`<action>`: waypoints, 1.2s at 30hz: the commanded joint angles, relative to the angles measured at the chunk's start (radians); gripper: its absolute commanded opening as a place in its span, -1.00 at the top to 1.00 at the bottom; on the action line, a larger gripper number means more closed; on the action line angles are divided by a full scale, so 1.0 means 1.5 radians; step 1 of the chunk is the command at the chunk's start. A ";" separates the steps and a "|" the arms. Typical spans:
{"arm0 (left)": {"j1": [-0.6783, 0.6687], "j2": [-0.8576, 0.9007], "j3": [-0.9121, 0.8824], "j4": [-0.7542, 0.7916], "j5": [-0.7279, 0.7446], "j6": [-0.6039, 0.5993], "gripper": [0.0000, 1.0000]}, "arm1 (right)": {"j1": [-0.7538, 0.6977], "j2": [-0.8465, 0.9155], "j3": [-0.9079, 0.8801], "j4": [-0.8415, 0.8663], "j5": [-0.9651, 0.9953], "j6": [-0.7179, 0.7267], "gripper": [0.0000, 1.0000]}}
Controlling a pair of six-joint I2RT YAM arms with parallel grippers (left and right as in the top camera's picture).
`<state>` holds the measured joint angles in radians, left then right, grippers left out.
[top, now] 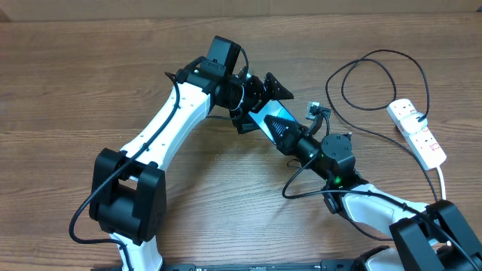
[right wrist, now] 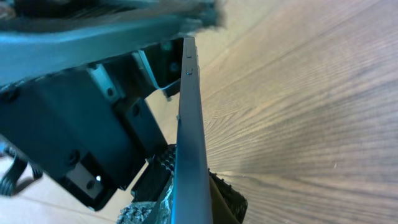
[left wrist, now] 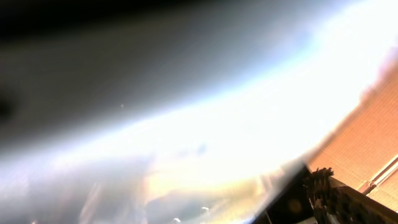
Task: Plug charger to phone and switch on socket
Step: 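Grasp the phone's bottom end with the right gripper, then open the left gripper and pull it back from the phone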
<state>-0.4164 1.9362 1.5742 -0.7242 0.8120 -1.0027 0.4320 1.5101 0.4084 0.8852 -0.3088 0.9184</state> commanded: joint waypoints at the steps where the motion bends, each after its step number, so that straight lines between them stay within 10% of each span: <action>1: 0.026 0.003 0.012 0.031 0.010 0.055 -0.99 | 0.004 -0.007 0.012 -0.035 -0.025 0.132 0.92; 18: 0.175 -0.152 0.013 -0.175 -0.188 0.346 -1.00 | 0.003 -0.007 0.012 -0.090 -0.272 0.423 0.92; 28: 0.177 -0.359 0.013 -0.282 -0.342 0.342 -1.00 | 0.003 -0.007 0.012 -0.091 -0.361 0.706 0.92; 36: 0.177 -0.462 0.012 -0.444 -0.515 0.273 -0.99 | 0.003 -0.007 0.012 -0.090 -0.308 0.752 0.92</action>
<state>-0.1486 1.3243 1.5845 -1.3556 0.2024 -0.5434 0.4328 1.5070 0.4244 0.7326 -0.7986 1.9961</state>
